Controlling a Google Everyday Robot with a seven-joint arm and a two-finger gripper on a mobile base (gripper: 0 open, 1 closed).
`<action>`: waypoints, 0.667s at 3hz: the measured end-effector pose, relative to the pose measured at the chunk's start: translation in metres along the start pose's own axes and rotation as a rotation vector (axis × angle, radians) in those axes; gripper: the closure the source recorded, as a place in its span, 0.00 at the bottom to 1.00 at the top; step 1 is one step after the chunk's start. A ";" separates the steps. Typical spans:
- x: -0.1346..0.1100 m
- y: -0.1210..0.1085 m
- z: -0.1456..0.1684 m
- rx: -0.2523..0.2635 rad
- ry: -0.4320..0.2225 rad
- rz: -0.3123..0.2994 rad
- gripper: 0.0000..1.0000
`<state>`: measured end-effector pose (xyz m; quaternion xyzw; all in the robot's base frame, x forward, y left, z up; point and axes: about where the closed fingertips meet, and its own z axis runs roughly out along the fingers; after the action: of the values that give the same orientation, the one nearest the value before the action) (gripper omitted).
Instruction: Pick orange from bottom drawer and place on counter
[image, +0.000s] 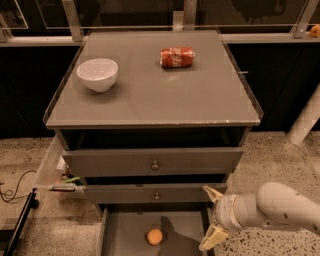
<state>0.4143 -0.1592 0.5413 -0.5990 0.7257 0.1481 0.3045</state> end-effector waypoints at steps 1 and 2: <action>0.037 0.005 0.053 0.005 -0.035 0.008 0.00; 0.040 0.008 0.067 -0.005 -0.026 0.001 0.00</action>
Offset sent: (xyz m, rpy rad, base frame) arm 0.0087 -0.0013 -0.0482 0.0184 -0.0213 -0.0034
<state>0.4206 -0.1498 0.4642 -0.5974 0.7217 0.1579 0.3121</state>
